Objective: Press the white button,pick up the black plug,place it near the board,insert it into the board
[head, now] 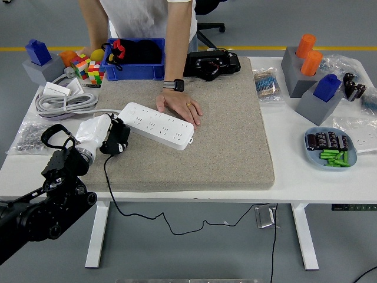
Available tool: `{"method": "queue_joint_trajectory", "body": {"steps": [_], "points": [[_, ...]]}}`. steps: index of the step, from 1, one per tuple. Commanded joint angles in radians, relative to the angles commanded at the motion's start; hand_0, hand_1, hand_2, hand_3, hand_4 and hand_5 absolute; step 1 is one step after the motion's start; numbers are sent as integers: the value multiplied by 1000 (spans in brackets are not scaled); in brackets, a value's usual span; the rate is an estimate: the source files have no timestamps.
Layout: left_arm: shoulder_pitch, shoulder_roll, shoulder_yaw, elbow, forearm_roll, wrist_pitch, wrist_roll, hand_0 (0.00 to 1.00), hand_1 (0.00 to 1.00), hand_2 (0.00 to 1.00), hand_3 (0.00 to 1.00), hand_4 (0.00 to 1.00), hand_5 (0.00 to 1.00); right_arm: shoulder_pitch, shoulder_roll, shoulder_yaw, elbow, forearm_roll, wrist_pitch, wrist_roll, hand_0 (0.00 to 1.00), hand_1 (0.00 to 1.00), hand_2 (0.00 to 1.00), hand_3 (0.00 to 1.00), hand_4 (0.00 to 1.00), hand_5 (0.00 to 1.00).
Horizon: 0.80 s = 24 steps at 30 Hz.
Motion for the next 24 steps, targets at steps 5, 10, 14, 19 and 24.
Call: {"method": "queue_joint_trajectory", "body": {"steps": [5, 10, 14, 19, 24], "points": [[1, 0, 0, -5, -2, 2, 4, 291, 430, 489, 574, 640, 2, 0, 0, -2, 1, 2, -1, 2, 775, 648, 658, 614, 670, 437], [1, -1, 1, -8, -4, 9, -1, 221, 322, 405, 545, 633, 2, 0, 0, -1, 0, 3, -3, 5, 775, 648, 657, 613, 669, 436], [0, -1, 3, -9, -1, 17, -12, 221, 322, 405, 545, 633, 2, 1, 1, 0, 0, 4, -5, 9, 775, 648, 657, 613, 669, 436], [1, -2, 2, -9, -6, 41, -43, 217, 274, 321, 461, 579, 2, 1, 2, -1, 0, 5, -8, 13, 775, 648, 655, 611, 669, 437], [3, -3, 1, -12, -18, 61, -78, 213, 248, 290, 407, 556, 2, 0, 2, -3, 0, 7, -10, 16, 775, 647, 655, 610, 669, 438]]}}
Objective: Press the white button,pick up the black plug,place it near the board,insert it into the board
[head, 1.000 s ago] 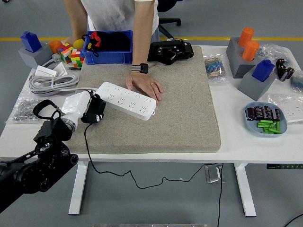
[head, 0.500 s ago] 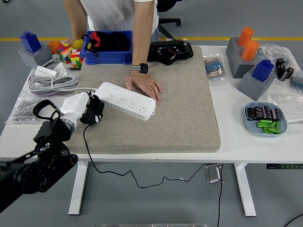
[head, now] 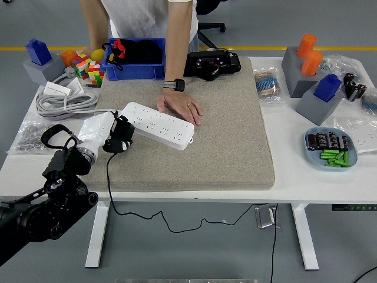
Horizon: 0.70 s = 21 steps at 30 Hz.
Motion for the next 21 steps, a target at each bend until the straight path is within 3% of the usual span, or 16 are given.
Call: {"method": "queue_joint_trajectory", "body": {"steps": [13, 21], "points": [[-9, 14, -17, -51, 14, -3, 6, 220, 232, 268, 395, 543, 2, 0, -1, 2, 0, 1, -3, 5, 775, 646, 652, 608, 667, 436], [-34, 2, 0, -37, 12, 4, 2, 224, 227, 269, 393, 543, 2, 0, 0, -2, 0, 3, -3, 5, 775, 645, 652, 609, 665, 434]]}}
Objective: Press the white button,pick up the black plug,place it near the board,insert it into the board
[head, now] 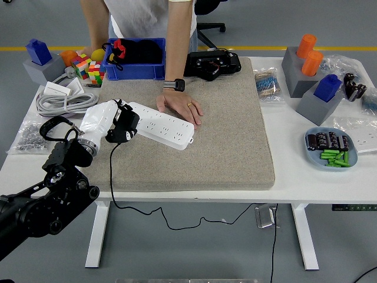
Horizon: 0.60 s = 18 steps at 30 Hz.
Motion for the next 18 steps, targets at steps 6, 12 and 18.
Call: {"method": "queue_joint_trajectory", "body": {"steps": [6, 12, 18], "points": [[-35, -14, 37, 37, -3, -2, 1, 226, 231, 272, 396, 551, 2, -1, 0, -2, 0, 1, -1, 1, 770, 645, 651, 608, 663, 433], [-77, -27, 72, 85, -10, -1, -2, 227, 234, 273, 398, 553, 2, 2, 0, -4, -1, 2, 0, 0, 768, 644, 651, 608, 663, 430], [-102, -39, 95, 119, -10, 0, -4, 230, 233, 273, 396, 554, 2, 4, -1, -3, -1, 3, -1, 1, 769, 644, 650, 608, 662, 429]]}}
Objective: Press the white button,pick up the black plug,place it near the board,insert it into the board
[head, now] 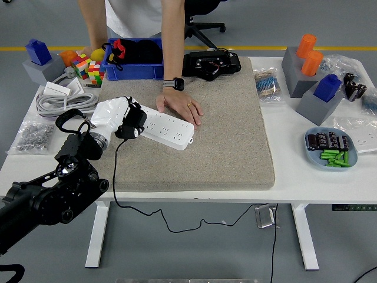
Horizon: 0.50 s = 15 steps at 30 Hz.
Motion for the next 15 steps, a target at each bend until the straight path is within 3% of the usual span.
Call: {"method": "queue_joint_trajectory", "body": {"steps": [15], "points": [[-35, -18, 32, 74, 12, 7, -5, 230, 230, 272, 396, 553, 2, 0, 0, -7, 0, 2, 0, 1, 766, 642, 650, 608, 657, 423]]}}
